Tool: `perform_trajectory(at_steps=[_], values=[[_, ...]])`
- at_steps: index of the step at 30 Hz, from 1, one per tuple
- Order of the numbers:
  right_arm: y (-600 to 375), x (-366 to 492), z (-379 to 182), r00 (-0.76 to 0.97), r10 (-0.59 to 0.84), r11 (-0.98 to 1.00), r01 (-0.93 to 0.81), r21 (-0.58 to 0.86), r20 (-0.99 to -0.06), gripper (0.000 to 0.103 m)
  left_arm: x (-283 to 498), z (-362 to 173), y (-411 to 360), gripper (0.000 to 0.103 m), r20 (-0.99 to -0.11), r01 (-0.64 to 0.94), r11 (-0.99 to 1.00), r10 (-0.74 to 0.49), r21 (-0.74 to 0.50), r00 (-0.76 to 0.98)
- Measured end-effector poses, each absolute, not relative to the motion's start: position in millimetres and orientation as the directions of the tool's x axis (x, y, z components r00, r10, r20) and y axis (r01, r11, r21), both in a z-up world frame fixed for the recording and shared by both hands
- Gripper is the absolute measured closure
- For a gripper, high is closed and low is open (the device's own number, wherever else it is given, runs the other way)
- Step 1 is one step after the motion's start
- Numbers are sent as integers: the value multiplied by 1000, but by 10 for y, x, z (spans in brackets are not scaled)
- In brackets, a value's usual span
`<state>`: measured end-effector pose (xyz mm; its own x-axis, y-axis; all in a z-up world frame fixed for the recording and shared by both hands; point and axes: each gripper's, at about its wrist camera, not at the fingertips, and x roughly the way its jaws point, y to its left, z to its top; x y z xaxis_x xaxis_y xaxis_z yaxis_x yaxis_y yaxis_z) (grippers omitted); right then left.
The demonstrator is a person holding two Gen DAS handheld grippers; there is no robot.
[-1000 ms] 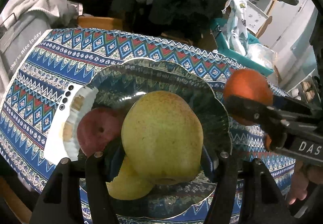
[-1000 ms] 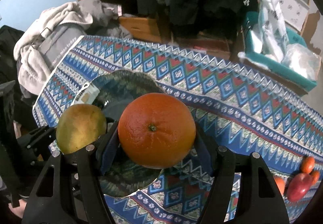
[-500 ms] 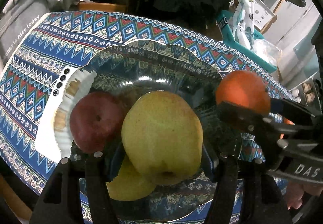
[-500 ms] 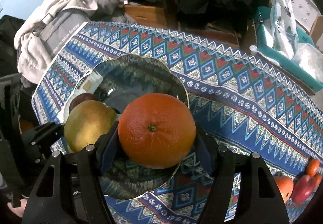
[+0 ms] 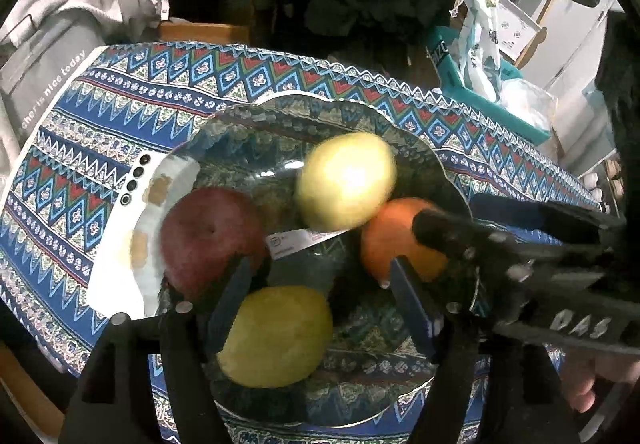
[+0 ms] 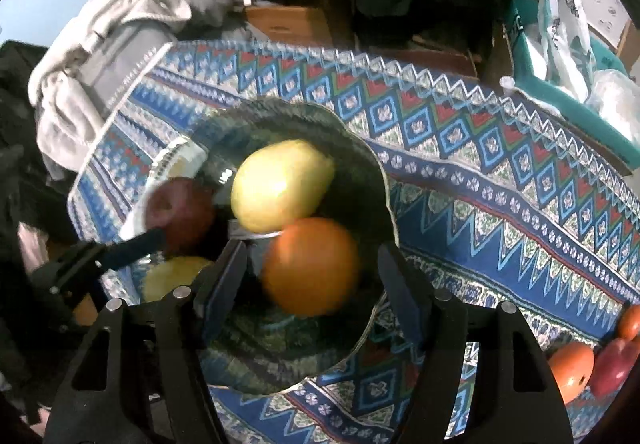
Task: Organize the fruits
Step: 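Lower pear into glass bowl and open left gripper while right releases orange there, then withdraw both grippers from the bowl back toward the remaining fruit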
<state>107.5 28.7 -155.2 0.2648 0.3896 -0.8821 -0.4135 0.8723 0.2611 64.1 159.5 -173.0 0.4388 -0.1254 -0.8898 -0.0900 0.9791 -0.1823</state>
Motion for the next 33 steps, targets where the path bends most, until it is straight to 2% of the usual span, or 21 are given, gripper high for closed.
perform_trajectory(at_steps=[18,33], values=[[-68,914,-971,401,334,912,-365,186,-853,32,535,-1361,1425,27,-853,-44,979,-153,-201,498],[-739,554,-524,511,246,949,-299,98,-823,26,427,-960,1005,23,-811,66,976,-208,-206,547]])
